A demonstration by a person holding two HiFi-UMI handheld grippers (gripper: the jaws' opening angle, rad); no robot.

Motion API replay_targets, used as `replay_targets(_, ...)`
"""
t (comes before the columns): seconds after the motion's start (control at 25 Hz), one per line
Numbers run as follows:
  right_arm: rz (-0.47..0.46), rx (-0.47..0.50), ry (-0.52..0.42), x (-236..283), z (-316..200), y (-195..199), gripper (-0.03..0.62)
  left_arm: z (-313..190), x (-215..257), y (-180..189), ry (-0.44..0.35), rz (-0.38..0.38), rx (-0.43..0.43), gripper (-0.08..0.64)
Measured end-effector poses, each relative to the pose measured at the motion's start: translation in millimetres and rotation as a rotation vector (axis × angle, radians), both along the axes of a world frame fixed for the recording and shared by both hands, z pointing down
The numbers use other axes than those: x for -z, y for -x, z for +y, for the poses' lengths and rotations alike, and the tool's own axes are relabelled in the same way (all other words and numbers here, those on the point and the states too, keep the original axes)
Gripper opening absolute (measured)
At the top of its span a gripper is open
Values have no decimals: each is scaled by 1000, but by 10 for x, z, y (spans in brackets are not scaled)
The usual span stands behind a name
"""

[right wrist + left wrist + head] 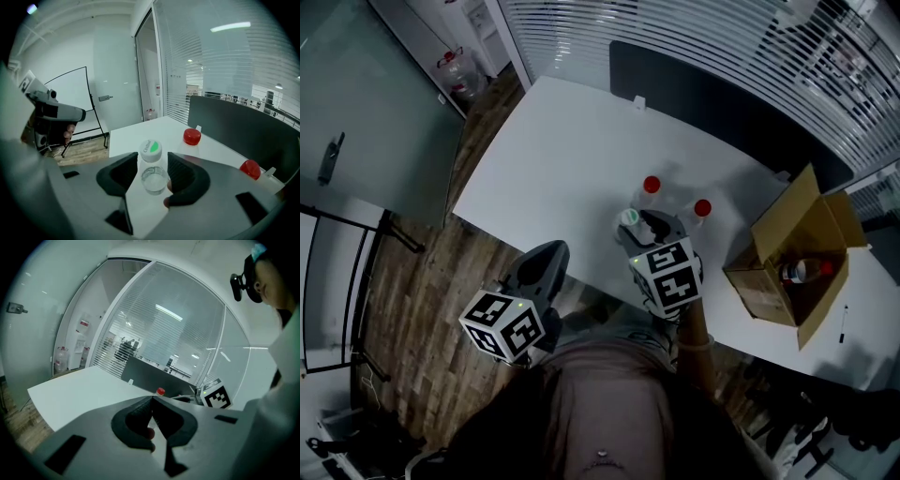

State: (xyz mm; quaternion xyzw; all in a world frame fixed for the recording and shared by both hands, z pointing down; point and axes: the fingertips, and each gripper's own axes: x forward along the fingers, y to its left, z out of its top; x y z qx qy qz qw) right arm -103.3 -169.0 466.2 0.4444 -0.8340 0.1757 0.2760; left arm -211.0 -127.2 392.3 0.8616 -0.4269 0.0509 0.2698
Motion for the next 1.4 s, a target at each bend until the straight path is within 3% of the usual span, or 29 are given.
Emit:
replay_targets(0.44,5,-64,-13,10,196,-140,183,106,34,-129,-11,7,-72,8)
replay_targets(0.8,-22,-157,-51,143,377,-490,176,154,65,-449,-16,17,-173,8)
replay_targets(1.4,22,-371,-120,279,775,-1201,74,311,121,-1124,-45,29,-386,8)
